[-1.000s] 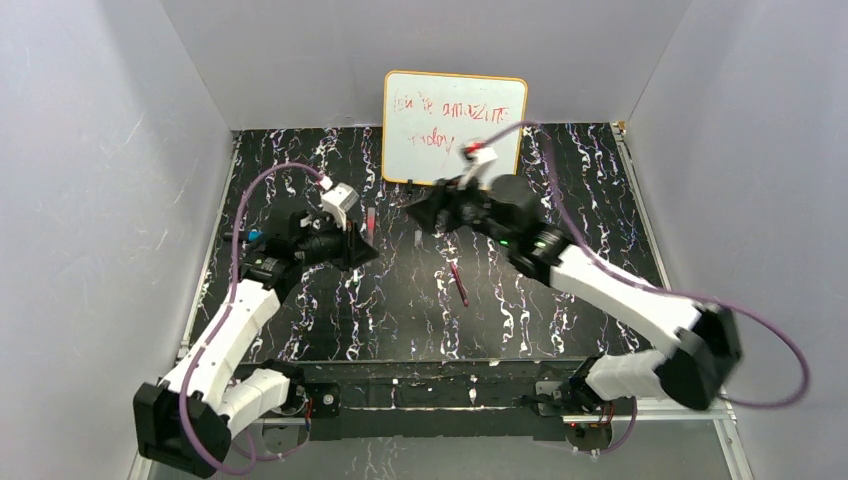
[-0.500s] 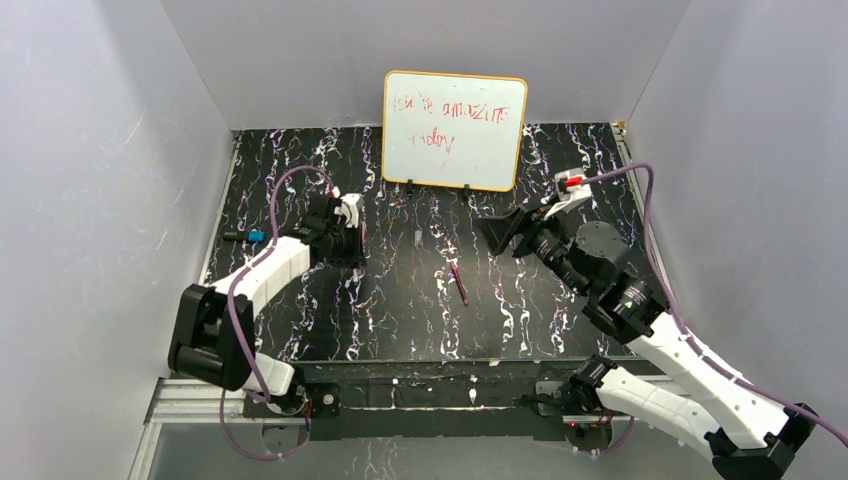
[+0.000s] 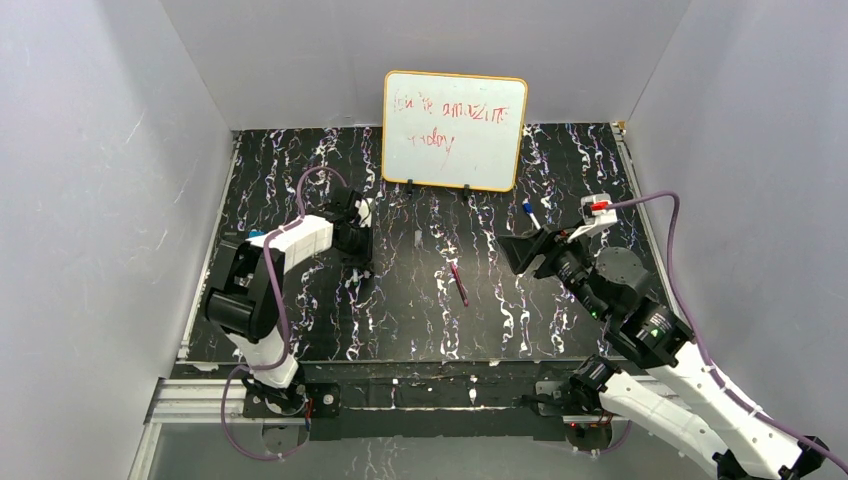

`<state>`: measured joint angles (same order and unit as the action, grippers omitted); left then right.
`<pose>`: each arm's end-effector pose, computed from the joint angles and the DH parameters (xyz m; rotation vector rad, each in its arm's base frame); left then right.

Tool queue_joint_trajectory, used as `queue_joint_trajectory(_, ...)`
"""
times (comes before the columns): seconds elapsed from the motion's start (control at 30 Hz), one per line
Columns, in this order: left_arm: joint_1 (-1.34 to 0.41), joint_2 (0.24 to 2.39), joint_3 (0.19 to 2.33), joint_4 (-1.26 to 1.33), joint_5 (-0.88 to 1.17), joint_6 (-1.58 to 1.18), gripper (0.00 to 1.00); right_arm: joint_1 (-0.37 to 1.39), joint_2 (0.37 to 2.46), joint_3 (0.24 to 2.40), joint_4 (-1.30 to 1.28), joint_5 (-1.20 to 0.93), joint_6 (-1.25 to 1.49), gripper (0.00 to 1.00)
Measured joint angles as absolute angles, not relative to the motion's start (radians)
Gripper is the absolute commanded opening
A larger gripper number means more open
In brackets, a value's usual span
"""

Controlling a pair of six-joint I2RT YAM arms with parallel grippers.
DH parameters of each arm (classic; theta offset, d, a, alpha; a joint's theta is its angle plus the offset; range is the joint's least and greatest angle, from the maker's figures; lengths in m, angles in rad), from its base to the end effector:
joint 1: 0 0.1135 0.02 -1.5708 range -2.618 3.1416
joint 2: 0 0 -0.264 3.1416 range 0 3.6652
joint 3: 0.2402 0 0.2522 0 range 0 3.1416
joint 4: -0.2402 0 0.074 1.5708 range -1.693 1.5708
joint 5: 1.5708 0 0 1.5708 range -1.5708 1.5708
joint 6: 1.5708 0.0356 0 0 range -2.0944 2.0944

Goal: Insert the pens into the pen caps

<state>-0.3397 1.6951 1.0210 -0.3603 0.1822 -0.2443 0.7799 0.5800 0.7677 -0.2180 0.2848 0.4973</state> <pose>0.3158 -0.1185 0.1757 0.1925 2.6392 -0.4407 0.1043 0.0891 0.3596 -0.0051 1.6533 0.7585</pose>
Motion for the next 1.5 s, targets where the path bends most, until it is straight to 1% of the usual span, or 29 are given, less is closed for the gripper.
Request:
queue_joint_trajectory(0.1,-0.343,1.717,1.028,-0.379,0.176,-0.258,0.16,0.780,0.566,0.767,-0.238,0.295,0.497,0.83)
queue_joint_trajectory(0.17,-0.344,1.721,1.038,-0.386,0.170,-0.266,0.21,0.780,0.567,0.767,-0.242,0.300,0.498,0.86)
queue_joint_trajectory(0.27,-0.344,1.728,1.055,-0.398,0.164,-0.273,0.27,0.780,0.579,0.762,-0.256,0.303,0.498,0.87)
queue_joint_trajectory(0.4,-0.345,1.728,1.071,-0.419,0.163,-0.273,0.30,0.780,0.637,0.762,-0.300,0.304,0.503,0.89)
queue_joint_trajectory(0.57,-0.346,1.721,1.126,-0.470,0.158,-0.272,0.31,0.780,0.675,0.762,-0.344,0.303,0.513,0.91)
queue_joint_trajectory(0.7,-0.386,1.687,1.210,-0.508,0.145,-0.284,0.30,0.780,0.725,0.770,-0.373,0.310,0.525,0.86)
queue_joint_trajectory(0.8,-0.500,1.666,1.288,-0.510,0.109,-0.312,0.29,0.780,0.801,0.774,-0.400,0.322,0.533,0.82)
queue_joint_trajectory(0.93,-0.667,1.666,1.322,-0.466,0.084,-0.361,0.28,0.780,0.901,0.768,-0.407,0.310,0.516,0.71)
queue_joint_trajectory(1.0,-0.710,1.667,1.300,-0.436,0.083,-0.396,0.28,0.780,0.992,0.775,-0.408,0.291,0.500,0.65)
queue_joint_trajectory(1.03,-0.714,1.667,1.289,-0.429,0.080,-0.409,0.28,0.780,1.071,0.787,-0.403,0.273,0.487,0.63)
queue_joint_trajectory(1.07,-0.712,1.668,1.277,-0.422,0.069,-0.424,0.27,0.780,1.093,0.789,-0.400,0.268,0.484,0.60)
queue_joint_trajectory(1.1,-0.706,1.669,1.264,-0.416,0.050,-0.440,0.27,0.780,1.163,0.791,-0.390,0.254,0.471,0.58)
queue_joint_trajectory(1.2,-0.692,1.669,1.243,-0.408,0.005,-0.465,0.27,0.780,1.279,0.792,-0.366,0.219,0.439,0.54)
queue_joint_trajectory(1.33,-0.682,1.657,1.210,-0.394,-0.042,-0.483,0.27,0.779,1.378,0.841,-0.332,0.194,0.402,0.53)
queue_joint_trajectory(1.47,-0.668,1.602,1.145,-0.382,-0.035,-0.493,0.26,0.778,1.465,0.909,-0.265,0.169,0.364,0.51)
queue_joint_trajectory(1.5,-0.659,1.583,1.126,-0.378,-0.027,-0.496,0.25,0.778,1.482,0.920,-0.251,0.161,0.356,0.49)
